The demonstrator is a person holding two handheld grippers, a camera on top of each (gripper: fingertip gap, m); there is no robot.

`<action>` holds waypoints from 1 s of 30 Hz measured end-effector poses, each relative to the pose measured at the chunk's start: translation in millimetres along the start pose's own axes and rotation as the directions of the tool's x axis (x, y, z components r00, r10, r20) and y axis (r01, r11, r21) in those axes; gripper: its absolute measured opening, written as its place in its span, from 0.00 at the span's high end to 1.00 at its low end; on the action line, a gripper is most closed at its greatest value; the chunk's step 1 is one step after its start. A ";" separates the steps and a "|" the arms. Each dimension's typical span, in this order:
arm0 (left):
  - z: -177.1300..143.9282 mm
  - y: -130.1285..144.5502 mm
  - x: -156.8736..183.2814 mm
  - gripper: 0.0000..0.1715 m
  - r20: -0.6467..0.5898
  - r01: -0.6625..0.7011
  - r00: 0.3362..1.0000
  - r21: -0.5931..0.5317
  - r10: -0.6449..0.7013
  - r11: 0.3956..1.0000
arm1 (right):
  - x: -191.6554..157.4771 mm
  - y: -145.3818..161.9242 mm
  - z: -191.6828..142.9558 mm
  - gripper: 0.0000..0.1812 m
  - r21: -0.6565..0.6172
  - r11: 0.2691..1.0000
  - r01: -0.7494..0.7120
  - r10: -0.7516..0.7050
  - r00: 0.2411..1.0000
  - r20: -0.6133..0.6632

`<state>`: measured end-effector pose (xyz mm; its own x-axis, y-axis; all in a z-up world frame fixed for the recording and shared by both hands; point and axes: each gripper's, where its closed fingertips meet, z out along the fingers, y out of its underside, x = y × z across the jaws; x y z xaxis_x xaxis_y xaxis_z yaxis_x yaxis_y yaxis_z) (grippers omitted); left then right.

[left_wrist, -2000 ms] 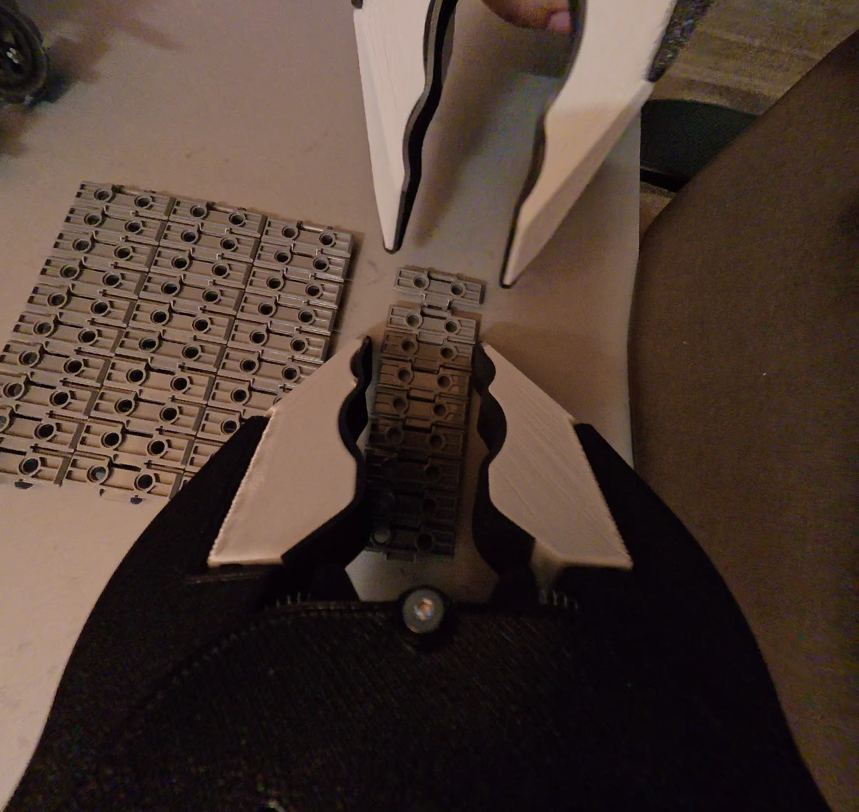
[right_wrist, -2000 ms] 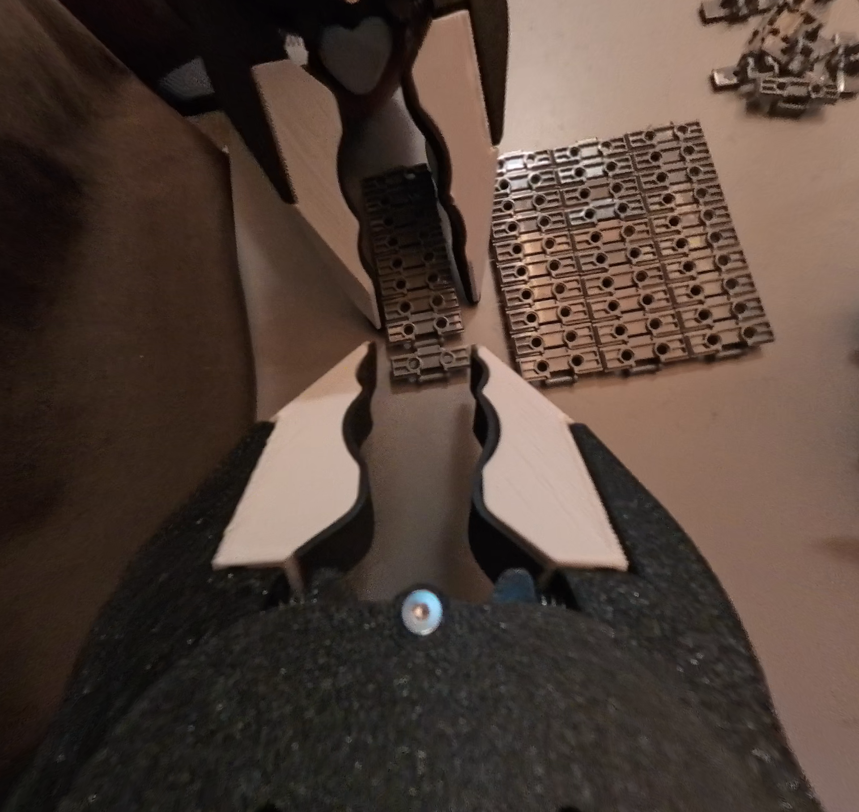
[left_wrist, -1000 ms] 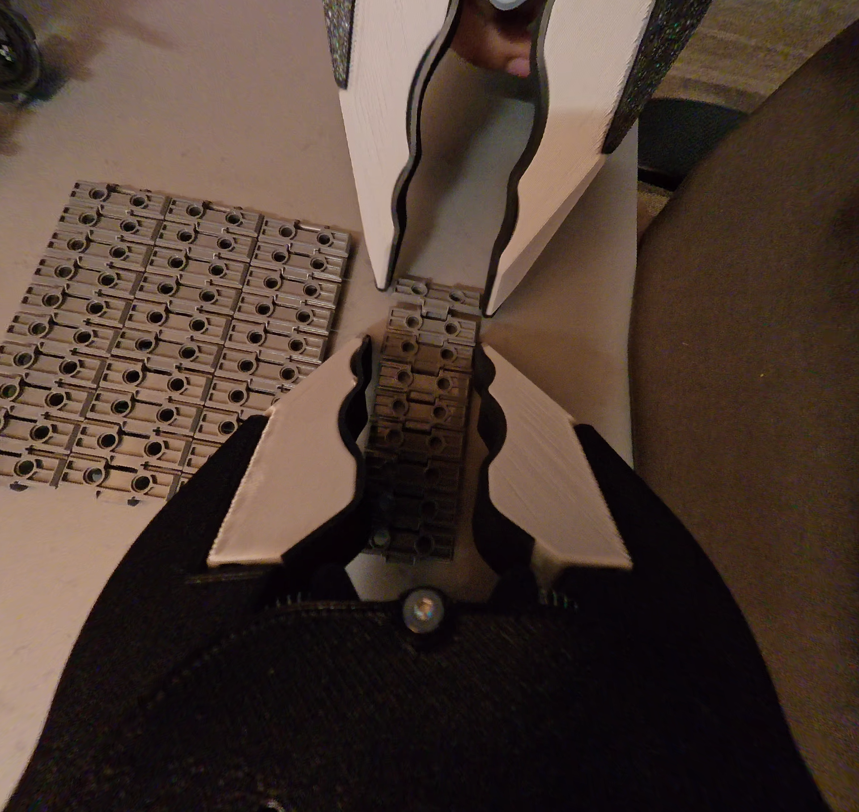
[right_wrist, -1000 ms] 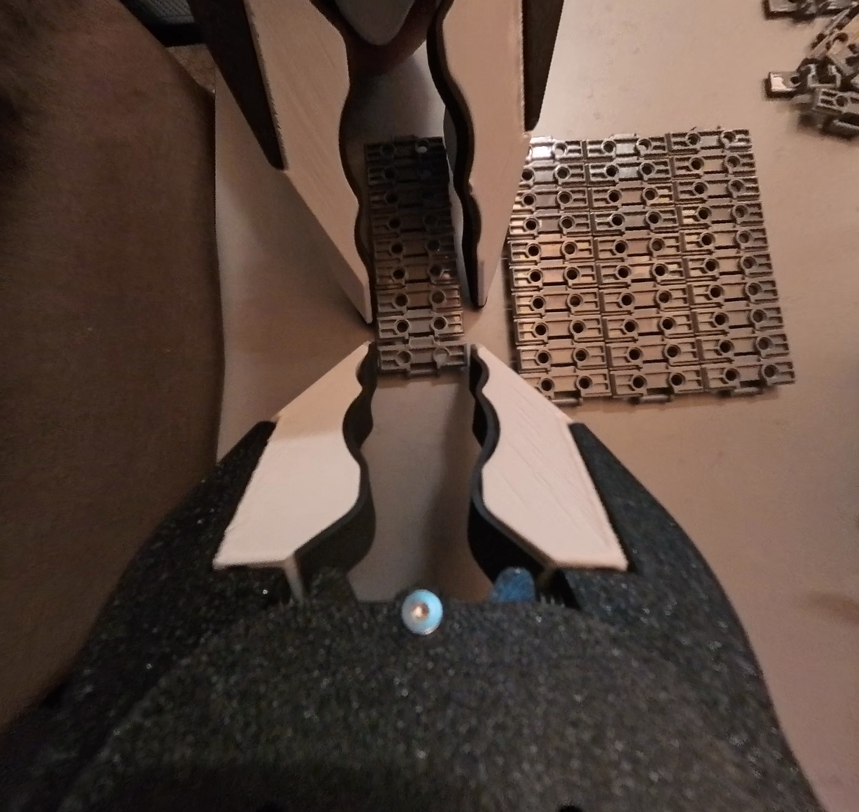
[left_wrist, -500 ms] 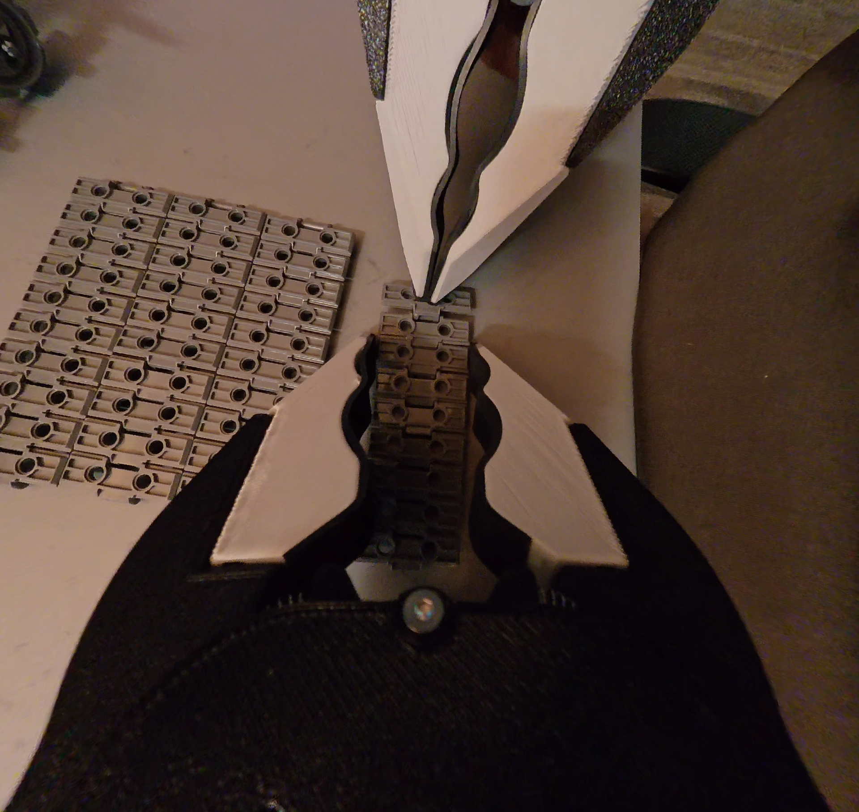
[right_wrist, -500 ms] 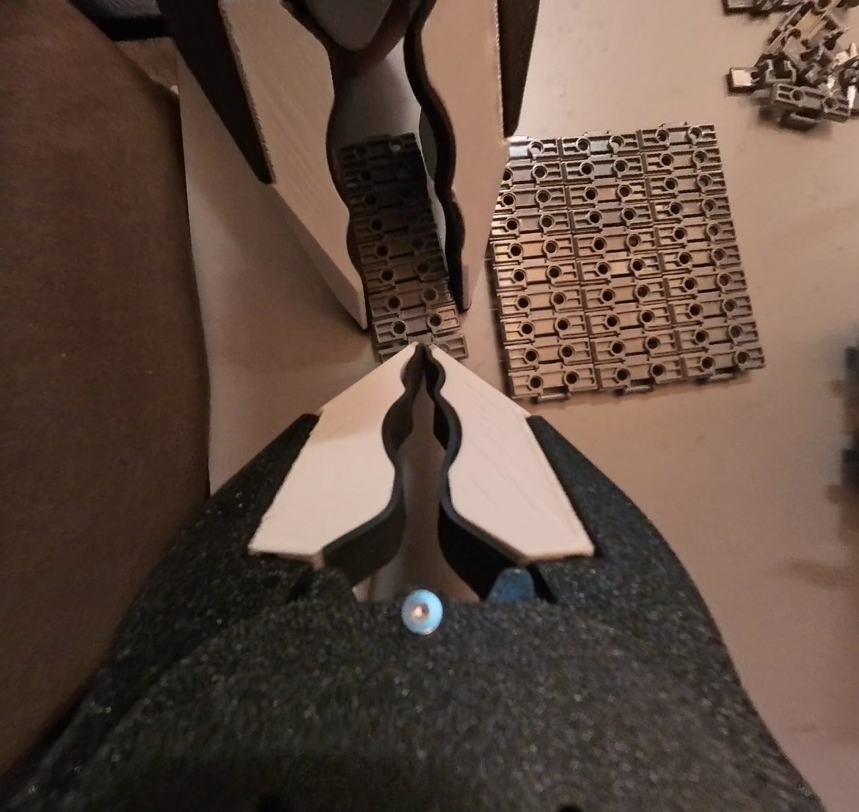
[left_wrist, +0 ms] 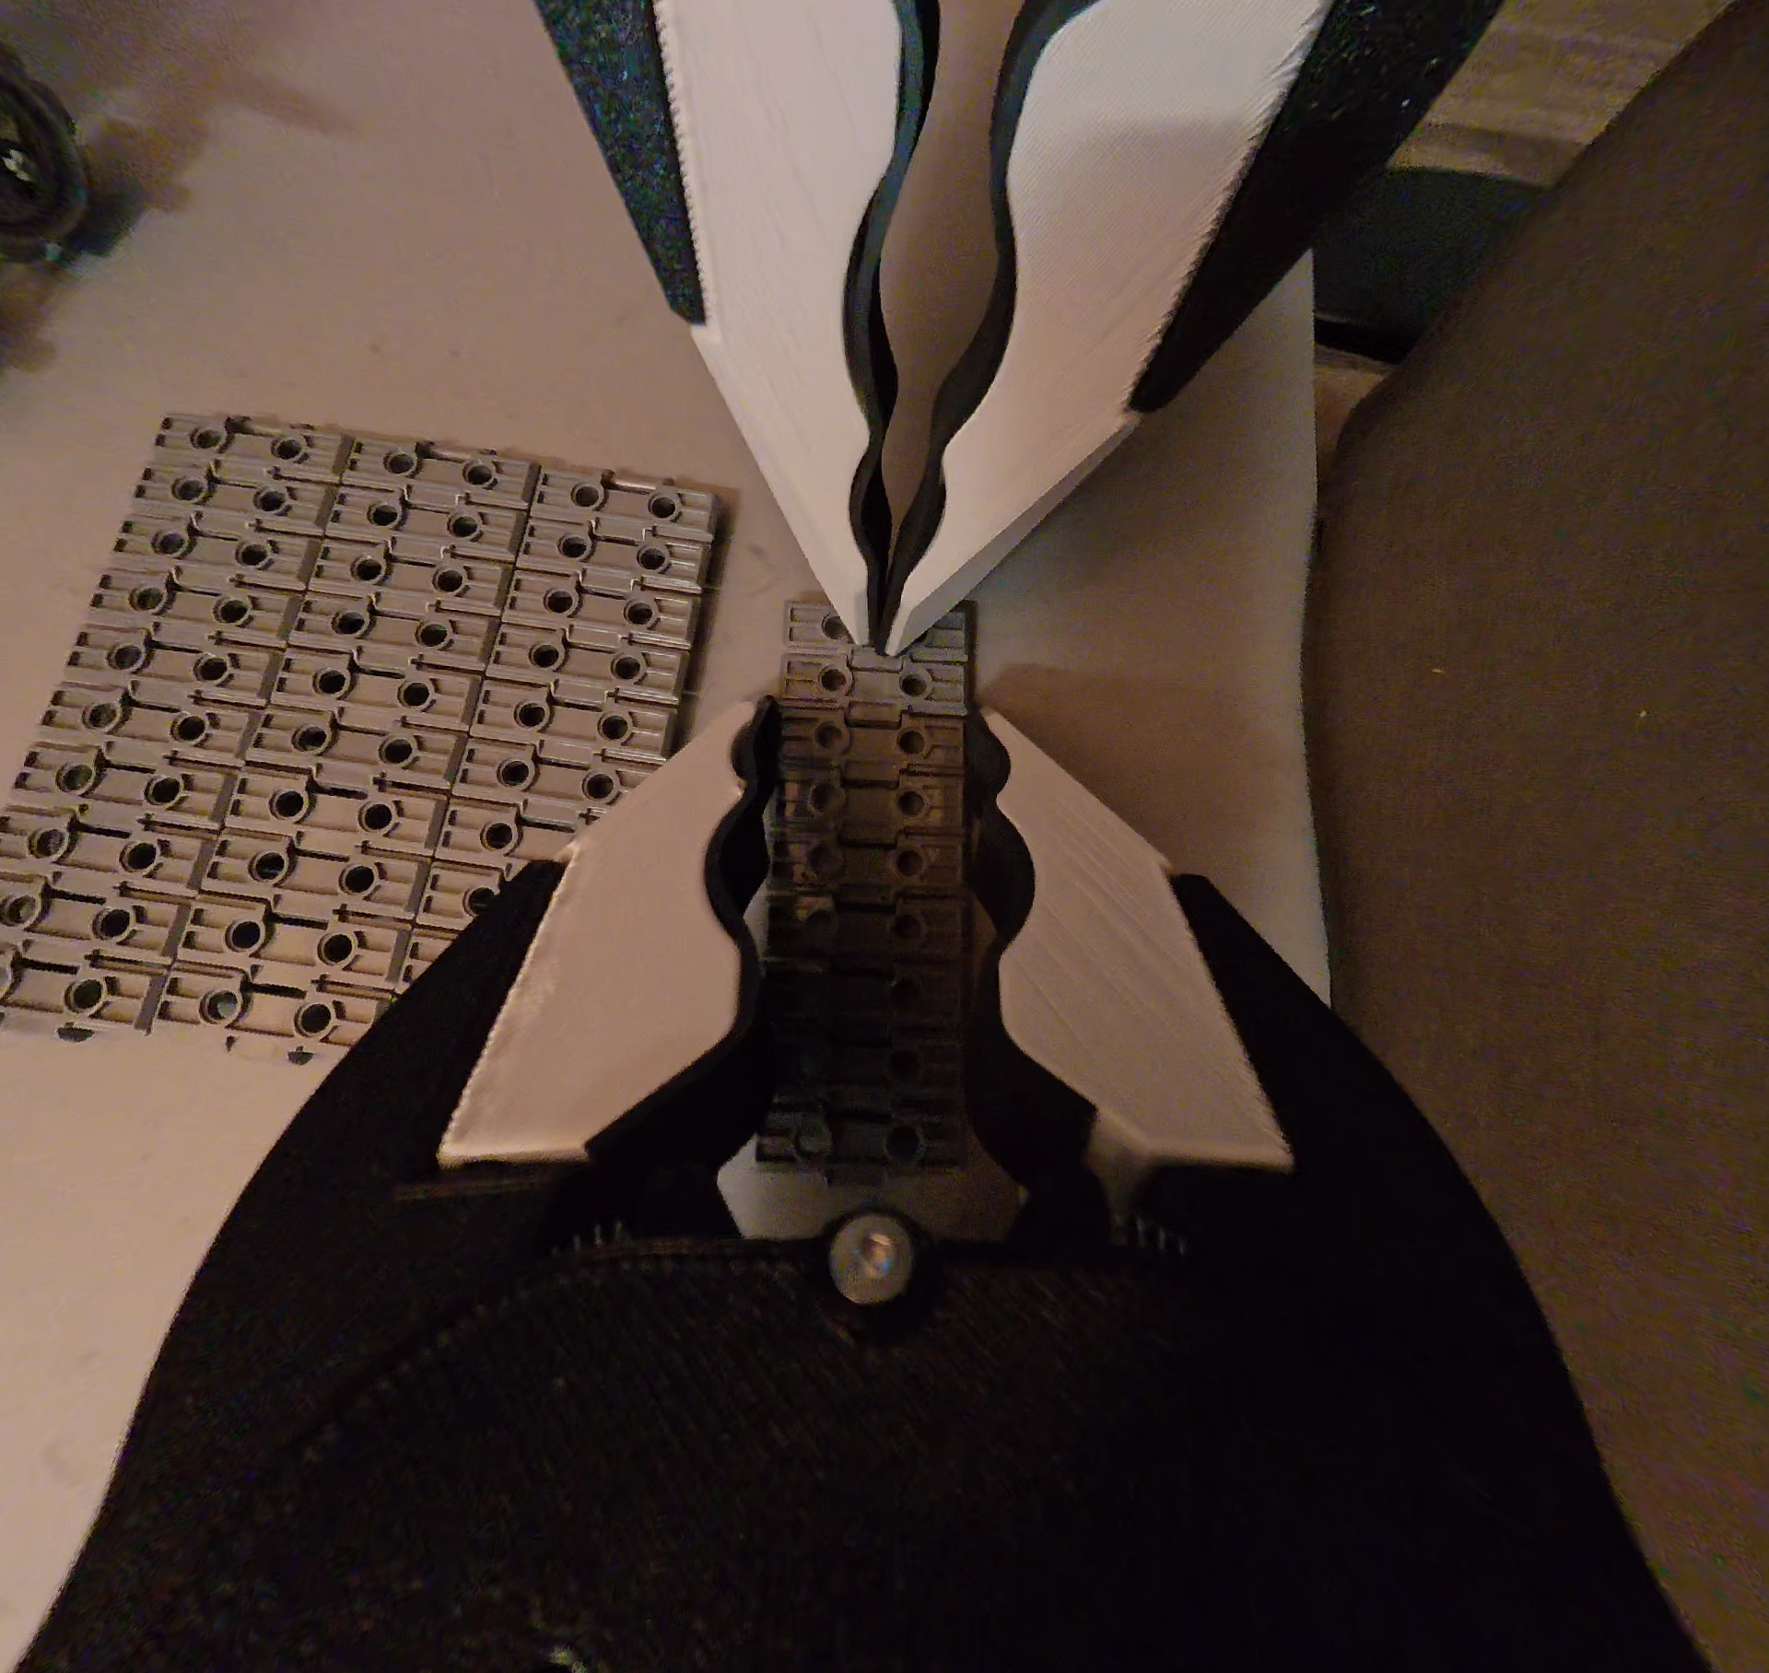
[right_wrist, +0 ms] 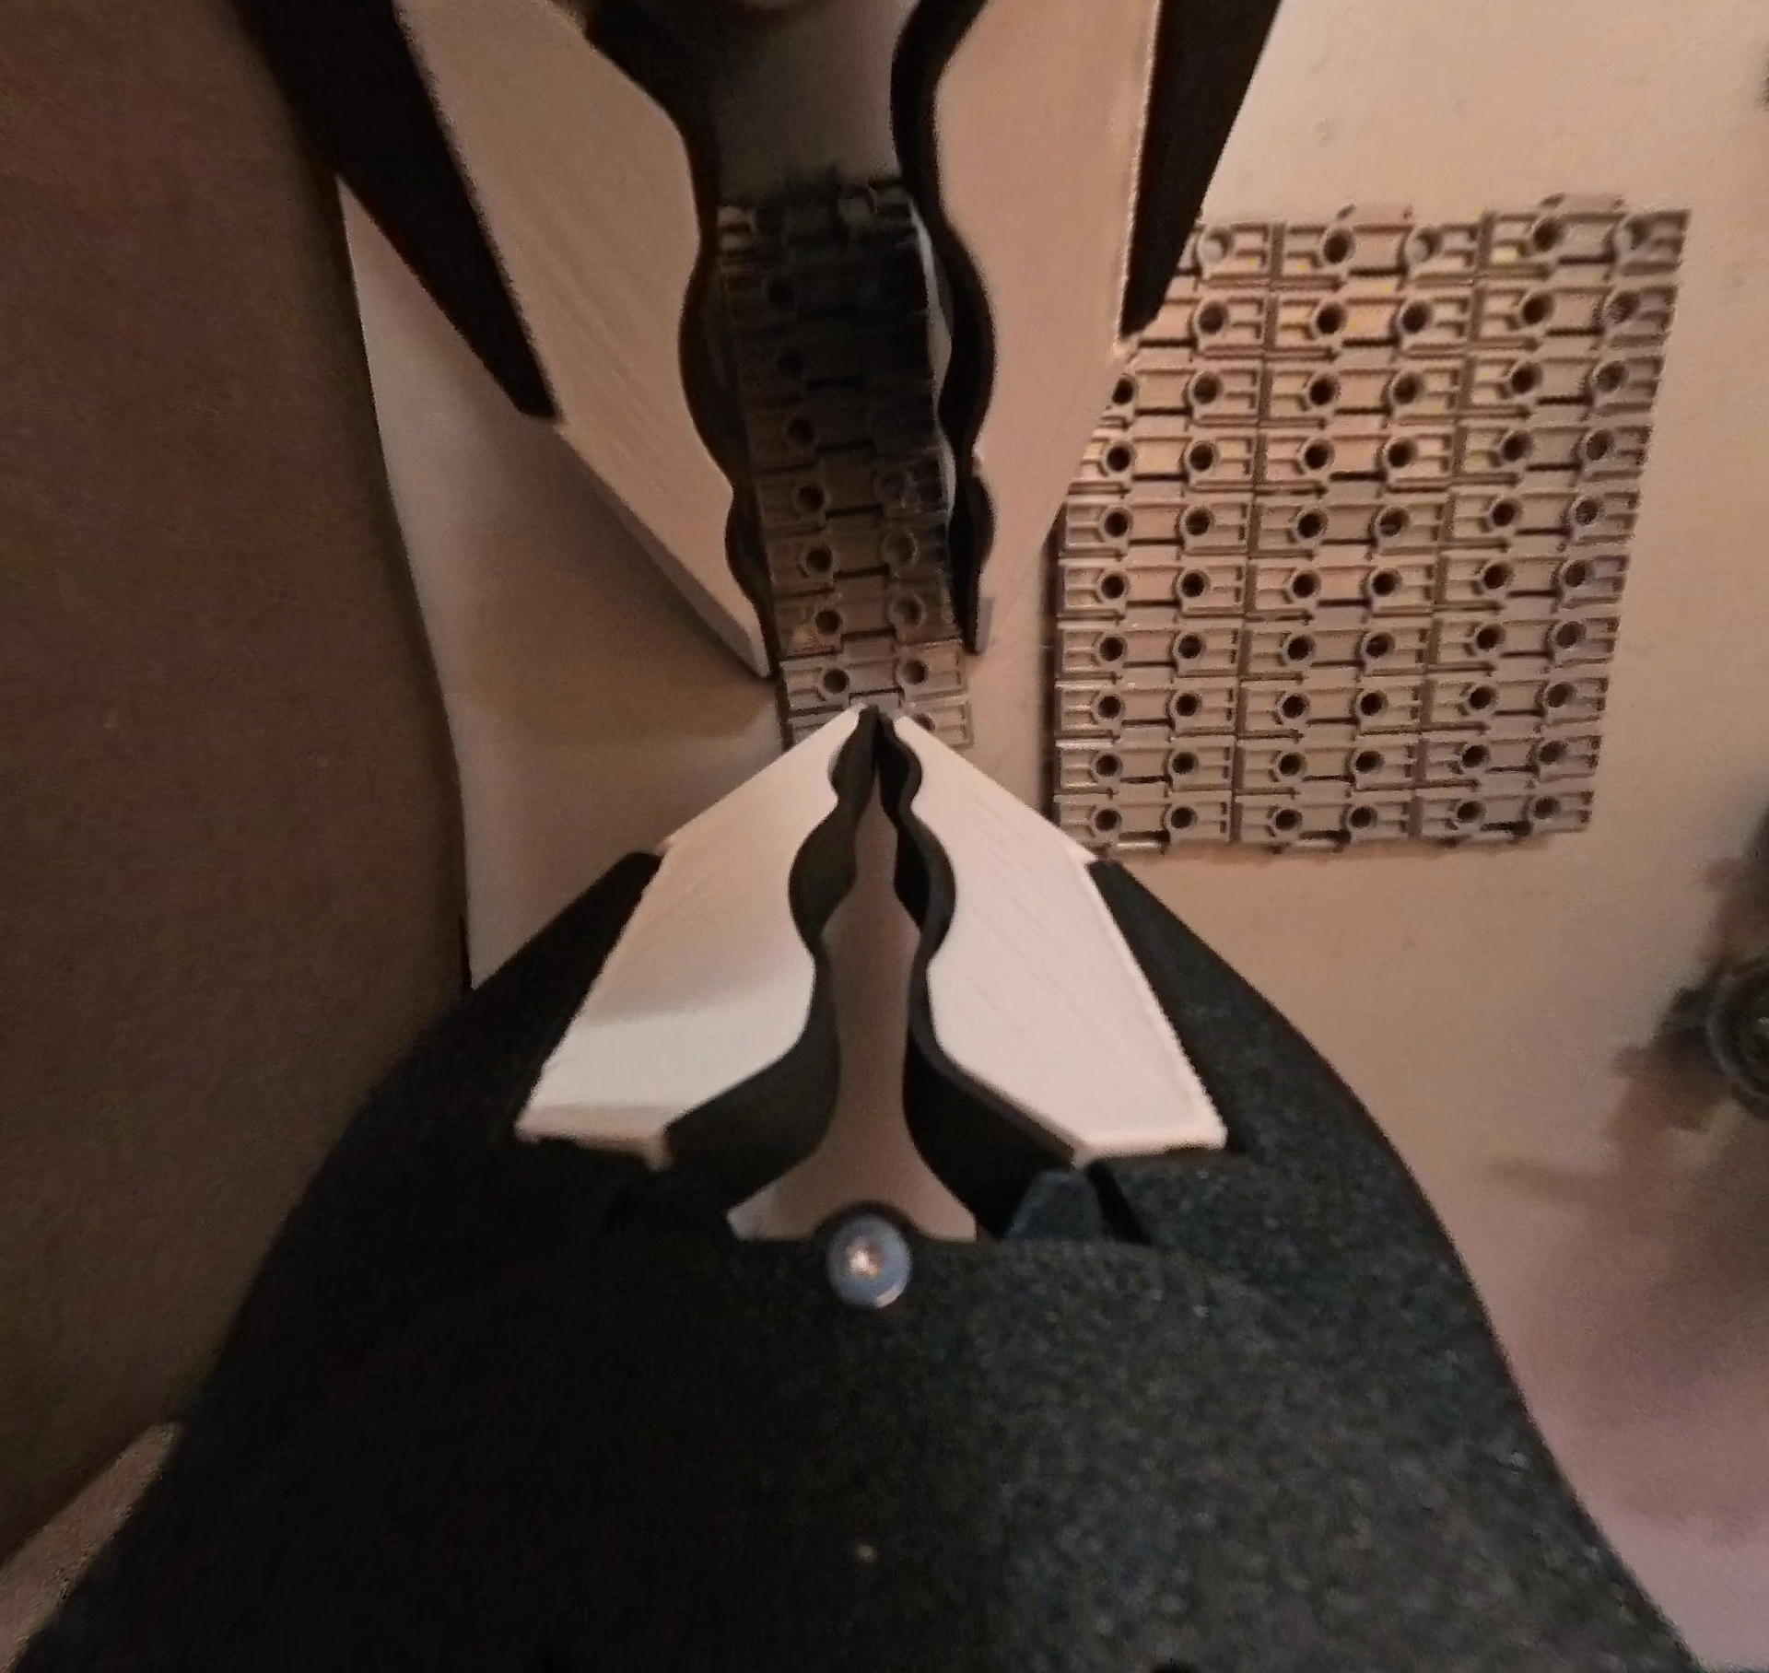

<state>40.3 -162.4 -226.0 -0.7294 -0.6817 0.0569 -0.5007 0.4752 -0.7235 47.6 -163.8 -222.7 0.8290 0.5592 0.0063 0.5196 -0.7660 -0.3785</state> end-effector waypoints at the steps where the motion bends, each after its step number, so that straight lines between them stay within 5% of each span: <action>1: 0.0 0.0 -0.1 0.79 -0.001 0.001 1.000 0.000 -0.001 1.000 | -0.1 -0.2 -0.1 1.00 -0.004 1.000 -0.012 0.012 1.000 0.012; 9: -0.9 0.7 -0.5 0.79 -0.007 0.018 1.000 0.000 -0.018 1.000 | 0.5 0.0 -1.5 1.00 0.115 0.987 -0.115 0.123 0.991 -0.061; 12: -7.3 5.1 6.4 0.69 -0.037 0.035 0.999 -0.009 -0.035 0.999 | -4.4 -0.3 -2.0 1.00 0.150 0.978 -0.142 0.156 0.984 -0.089; 15: -33.3 25.0 -5.2 0.67 0.072 0.035 0.997 -0.070 -0.030 0.997 | -4.5 0.6 -4.4 0.99 0.215 0.962 -0.168 0.193 0.976 -0.104; 16: -44.8 27.3 -6.9 0.67 0.096 0.049 0.994 -0.046 -0.044 0.998 | -3.0 -0.1 -7.5 0.91 0.261 0.948 -0.184 0.216 0.971 -0.102; 18: -64.7 28.4 -4.3 0.68 0.098 0.098 0.990 0.046 -0.102 0.994 | 1.8 -7.7 -20.7 0.90 0.426 0.873 -0.236 0.292 0.954 -0.071; 21: -78.3 35.4 -1.1 0.69 0.092 0.131 0.985 0.166 -0.148 0.977 | 9.7 -19.9 -49.0 0.87 0.700 0.655 -0.285 0.376 0.926 0.025; 25: -79.9 38.6 -2.0 0.68 0.154 0.082 0.982 0.180 -0.111 0.980 | 10.7 -18.8 -74.2 0.85 0.817 0.507 -0.276 0.396 0.916 0.064; 30: -65.1 50.2 -1.8 0.67 0.147 0.098 0.983 0.067 -0.107 0.993 | 6.4 -24.1 -61.9 0.85 0.775 0.609 -0.170 0.338 0.939 -0.060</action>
<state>-13.9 -101.1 -217.6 -0.5952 -0.8030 0.0324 -0.5373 0.3677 -0.7590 53.2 -161.4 -156.3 0.9666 0.2474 -0.0665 0.0155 -0.3154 -0.9488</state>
